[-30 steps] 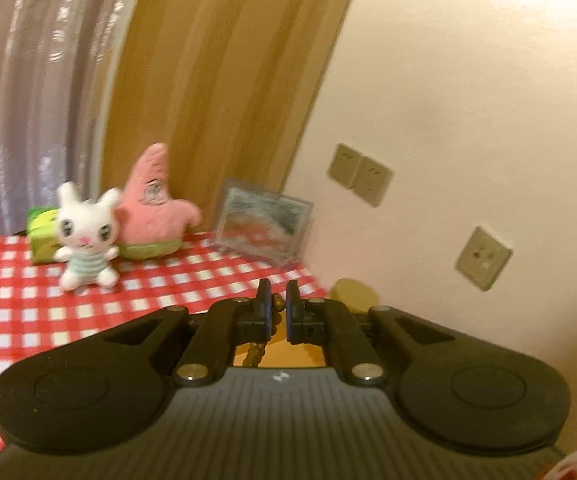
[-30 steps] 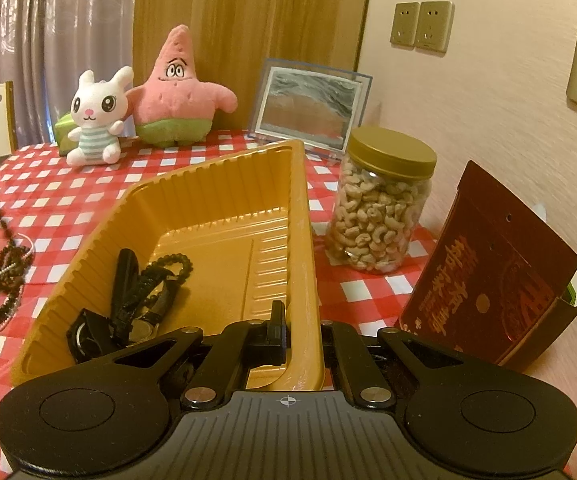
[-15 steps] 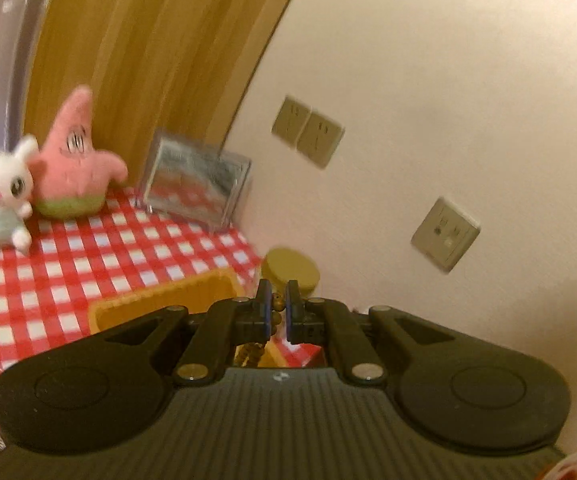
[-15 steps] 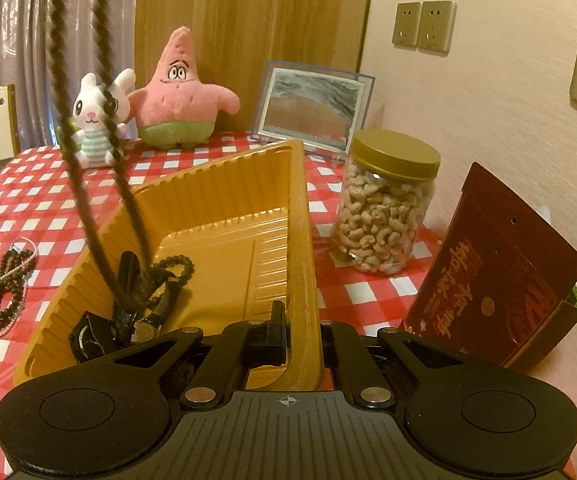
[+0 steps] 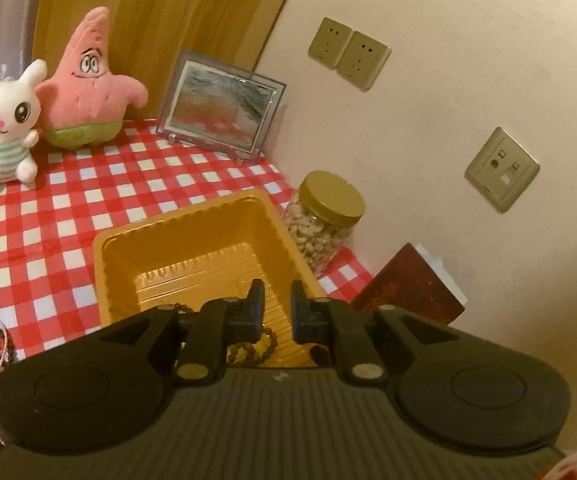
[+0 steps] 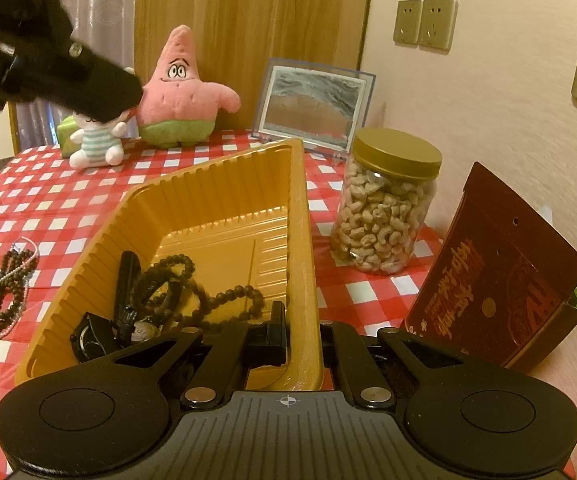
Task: Organize jewelry
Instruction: 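Open the left gripper and return it to the necklace pile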
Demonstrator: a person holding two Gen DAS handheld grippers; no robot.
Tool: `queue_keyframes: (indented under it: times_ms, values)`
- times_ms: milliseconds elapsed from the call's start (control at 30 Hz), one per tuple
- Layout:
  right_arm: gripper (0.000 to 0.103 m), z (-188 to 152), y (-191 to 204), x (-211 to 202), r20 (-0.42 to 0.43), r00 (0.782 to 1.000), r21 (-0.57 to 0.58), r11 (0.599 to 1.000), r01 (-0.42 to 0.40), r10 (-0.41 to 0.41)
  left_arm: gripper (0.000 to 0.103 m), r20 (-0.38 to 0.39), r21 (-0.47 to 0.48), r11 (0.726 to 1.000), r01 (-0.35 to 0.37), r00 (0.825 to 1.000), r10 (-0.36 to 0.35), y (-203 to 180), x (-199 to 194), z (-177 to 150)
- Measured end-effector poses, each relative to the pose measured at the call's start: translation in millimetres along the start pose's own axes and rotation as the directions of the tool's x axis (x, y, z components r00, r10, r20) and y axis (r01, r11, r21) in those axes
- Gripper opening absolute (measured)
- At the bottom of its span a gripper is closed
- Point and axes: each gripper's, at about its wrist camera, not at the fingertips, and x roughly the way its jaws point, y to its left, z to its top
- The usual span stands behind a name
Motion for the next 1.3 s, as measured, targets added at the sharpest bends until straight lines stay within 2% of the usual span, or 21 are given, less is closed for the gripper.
queue_keyframes:
  times_ms: [167, 333, 500, 767, 900, 1067, 1300]
  values:
    - [0.004, 2, 1, 1, 0.001, 1.000, 0.001, 1.000, 0.000, 0.000, 0.025, 0.015, -0.007, 0.998, -0.061, 0.998, 0.061, 9, -10, -6]
    - [0.004, 2, 0, 1, 0.000, 1.000, 0.000, 1.000, 0.000, 0.000, 0.031, 0.021, -0.034, 0.988, -0.152, 0.988, 0.153, 31, -26, -17]
    - [0.004, 3, 0, 2, -0.003, 1.000, -0.001, 1.000, 0.000, 0.000, 0.033, 0.010, -0.058, 0.958, -0.279, 0.960, 0.280, 62, -46, -37]
    - [0.004, 3, 0, 4, -0.012, 1.000, -0.004, 1.000, 0.005, -0.005, 0.033, -0.038, -0.175, 0.896, -0.409, 0.912, 0.409, 116, -74, -74]
    - [0.004, 3, 0, 5, -0.016, 1.000, -0.007, 1.000, 0.009, -0.009, 0.033, -0.063, -0.210, 0.867, -0.452, 0.891, 0.450, 133, -83, -92]
    - [0.004, 2, 1, 5, -0.020, 1.000, -0.013, 1.000, 0.013, -0.013, 0.033, -0.091, -0.205, 0.840, -0.502, 0.865, 0.494, 144, -89, -109]
    - [0.004, 1, 2, 5, -0.028, 0.999, -0.017, 1.000, 0.018, -0.019, 0.033, -0.120, -0.214, 0.819, -0.533, 0.846, 0.519, 155, -94, -128]
